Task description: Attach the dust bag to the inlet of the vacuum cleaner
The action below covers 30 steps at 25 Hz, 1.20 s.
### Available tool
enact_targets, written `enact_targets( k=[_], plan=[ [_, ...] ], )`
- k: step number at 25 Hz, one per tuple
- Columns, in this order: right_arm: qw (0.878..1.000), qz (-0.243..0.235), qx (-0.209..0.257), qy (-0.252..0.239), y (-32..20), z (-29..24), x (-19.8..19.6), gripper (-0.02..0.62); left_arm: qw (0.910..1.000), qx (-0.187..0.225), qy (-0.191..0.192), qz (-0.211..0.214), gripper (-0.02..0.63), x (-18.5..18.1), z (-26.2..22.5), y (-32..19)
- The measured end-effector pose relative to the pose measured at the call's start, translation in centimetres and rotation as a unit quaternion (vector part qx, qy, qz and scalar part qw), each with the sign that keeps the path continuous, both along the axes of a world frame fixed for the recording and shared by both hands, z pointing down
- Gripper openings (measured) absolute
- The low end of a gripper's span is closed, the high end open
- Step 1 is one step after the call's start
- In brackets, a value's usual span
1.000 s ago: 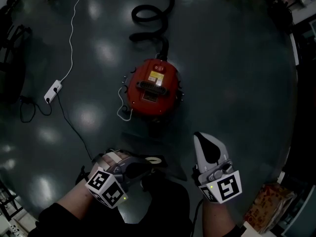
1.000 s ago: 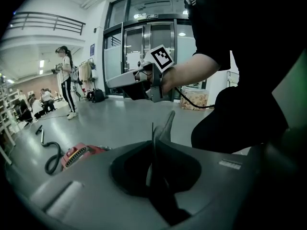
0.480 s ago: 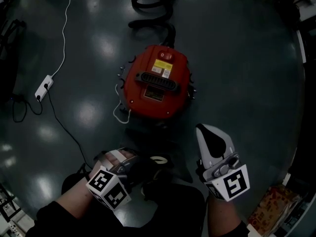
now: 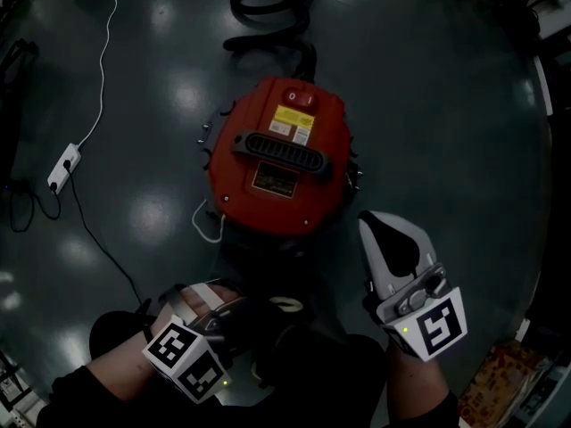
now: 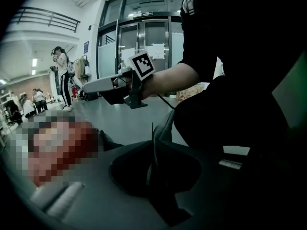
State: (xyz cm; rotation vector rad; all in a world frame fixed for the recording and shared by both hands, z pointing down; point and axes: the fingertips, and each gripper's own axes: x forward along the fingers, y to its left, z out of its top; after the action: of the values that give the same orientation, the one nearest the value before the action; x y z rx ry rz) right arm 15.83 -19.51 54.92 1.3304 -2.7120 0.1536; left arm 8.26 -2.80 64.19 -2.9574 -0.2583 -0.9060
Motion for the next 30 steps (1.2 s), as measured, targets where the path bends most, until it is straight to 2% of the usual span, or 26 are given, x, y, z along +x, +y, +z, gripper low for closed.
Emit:
enact_targets(
  k=[8,15,21,30],
  plan=[
    [0.999,-0.016,0.033,0.01,-1.3,1.9,-0.3,0.003,0.9993,0.034,0.004,0.017,0.025,-0.1,1.4,-0.8],
    [0.998,-0.031,0.048,0.023,-2.4,2.5,-0.1,0.003,0.9995,0.032,0.006,-0.001,0.025,0.2,2.5,-2.1],
    [0.998,-0.039,0.047,0.031,-3.1,2.9,-0.3,0.003,0.9995,0.028,0.0,-0.014,0.028,0.4,2.9,-2.7],
    [0.996,-0.06,0.036,0.055,-4.1,4.1,-0.3,0.005,0.9994,0.033,-0.004,-0.009,0.035,0.4,3.3,-3.4]
  ],
)
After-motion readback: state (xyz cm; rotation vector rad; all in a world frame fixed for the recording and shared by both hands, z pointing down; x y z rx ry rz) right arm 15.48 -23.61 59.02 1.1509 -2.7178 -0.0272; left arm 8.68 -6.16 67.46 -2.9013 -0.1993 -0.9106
